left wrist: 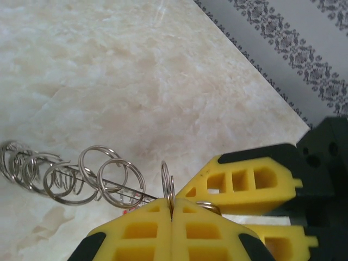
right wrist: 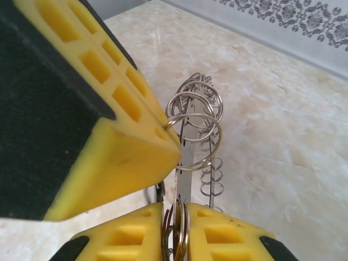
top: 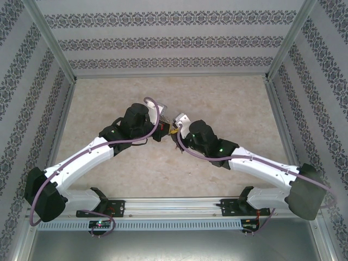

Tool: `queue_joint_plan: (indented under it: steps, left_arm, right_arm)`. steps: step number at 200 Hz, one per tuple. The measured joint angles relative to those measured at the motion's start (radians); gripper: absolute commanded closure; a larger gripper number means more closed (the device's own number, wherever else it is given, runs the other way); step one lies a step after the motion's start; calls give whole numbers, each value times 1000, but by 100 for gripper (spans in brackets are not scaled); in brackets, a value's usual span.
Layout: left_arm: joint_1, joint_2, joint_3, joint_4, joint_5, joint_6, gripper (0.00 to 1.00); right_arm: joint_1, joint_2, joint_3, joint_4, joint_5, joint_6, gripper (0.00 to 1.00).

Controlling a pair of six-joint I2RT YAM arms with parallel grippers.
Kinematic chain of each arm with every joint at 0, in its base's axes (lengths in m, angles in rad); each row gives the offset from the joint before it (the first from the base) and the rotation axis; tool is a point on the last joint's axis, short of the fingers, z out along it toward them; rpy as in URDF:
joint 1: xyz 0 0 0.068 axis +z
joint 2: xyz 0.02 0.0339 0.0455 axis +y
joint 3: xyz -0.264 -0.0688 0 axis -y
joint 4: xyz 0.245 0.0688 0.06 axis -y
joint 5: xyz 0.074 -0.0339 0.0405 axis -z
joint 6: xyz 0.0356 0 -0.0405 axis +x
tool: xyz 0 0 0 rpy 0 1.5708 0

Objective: Put the keys on the keyring

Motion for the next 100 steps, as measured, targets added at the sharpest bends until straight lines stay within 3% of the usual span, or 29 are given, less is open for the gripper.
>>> queue_joint_plan:
  steps: [27, 100]
  left_arm:
    - [0, 0, 0, 18, 17, 90, 100]
    - [9, 0, 0, 32, 135, 238, 100]
  right_arm:
    - [-71, -60, -26, 13, -166, -41, 68]
    - [-314, -193, -42, -69, -603, -229, 64]
